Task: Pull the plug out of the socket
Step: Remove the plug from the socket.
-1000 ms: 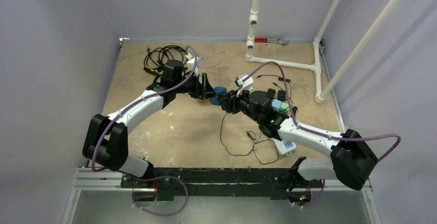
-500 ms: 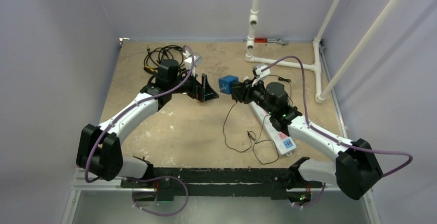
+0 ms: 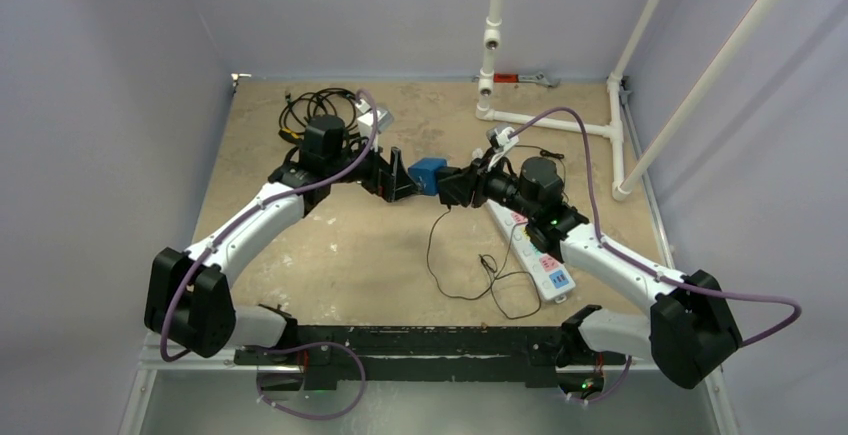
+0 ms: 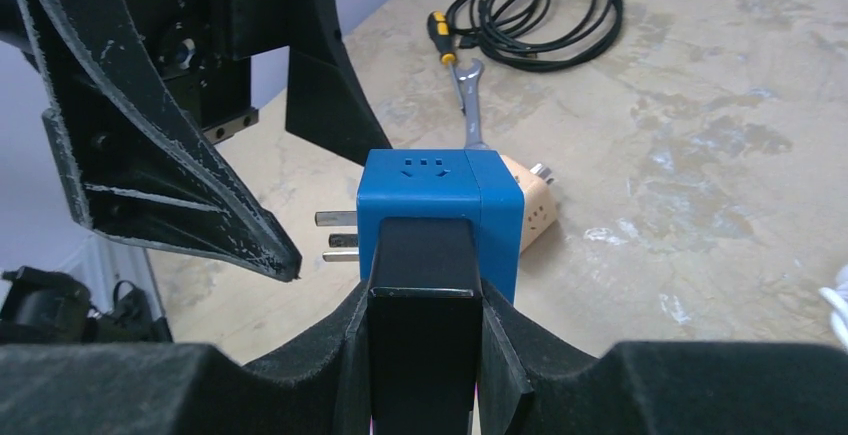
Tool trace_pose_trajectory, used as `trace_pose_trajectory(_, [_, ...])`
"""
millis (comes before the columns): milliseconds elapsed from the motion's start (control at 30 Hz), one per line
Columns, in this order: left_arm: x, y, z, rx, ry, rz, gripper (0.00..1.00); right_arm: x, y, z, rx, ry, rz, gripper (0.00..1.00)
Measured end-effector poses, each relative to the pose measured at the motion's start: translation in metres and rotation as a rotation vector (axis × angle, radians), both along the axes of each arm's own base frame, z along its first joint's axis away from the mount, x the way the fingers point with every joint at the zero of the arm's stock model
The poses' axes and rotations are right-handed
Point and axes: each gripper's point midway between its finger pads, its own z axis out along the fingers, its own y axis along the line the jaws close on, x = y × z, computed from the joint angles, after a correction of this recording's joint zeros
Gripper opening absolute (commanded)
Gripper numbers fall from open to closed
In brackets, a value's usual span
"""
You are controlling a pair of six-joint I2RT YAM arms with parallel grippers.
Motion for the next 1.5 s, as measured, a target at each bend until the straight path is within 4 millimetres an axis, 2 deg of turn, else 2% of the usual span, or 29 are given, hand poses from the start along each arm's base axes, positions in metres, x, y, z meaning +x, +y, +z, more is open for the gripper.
trace_pose_trajectory(300, [-0.011,-0.005,-0.005,0.033,-0.008,-0.043,0.99,-0.009,0.008,0.011,0.031,0.017,0.071,0.0])
trace_pose_trajectory(433, [-0.022,-0.012,-0.001,0.042,-0.043,-0.089,0.99,-0.009,0.013,0.027,0.037,0.027,0.092,0.0])
trace_pose_trajectory(600, [-0.03,-0.008,0.024,0.08,-0.204,-0.071,0.99,-0.005,0.015,0.048,0.041,0.053,0.093,0.0])
trace_pose_trajectory(733, [-0.036,0.005,0.05,0.101,-0.379,-0.018,0.95,-0.002,0.017,0.052,0.031,0.115,0.089,0.0])
trace_pose_trajectory(833, [-0.042,0.012,0.06,0.126,-0.512,0.002,0.93,-0.005,0.018,0.047,0.022,0.168,0.099,0.0])
trace_pose_trajectory(1067, [-0.067,0.005,0.051,0.217,-0.694,-0.042,0.91,-0.019,0.019,0.033,-0.002,0.26,0.143,0.0])
trace_pose_trajectory(1500, [-0.074,-0.008,0.016,0.425,-0.823,-0.07,0.94,-0.046,0.021,0.017,-0.049,0.335,0.262,0.0])
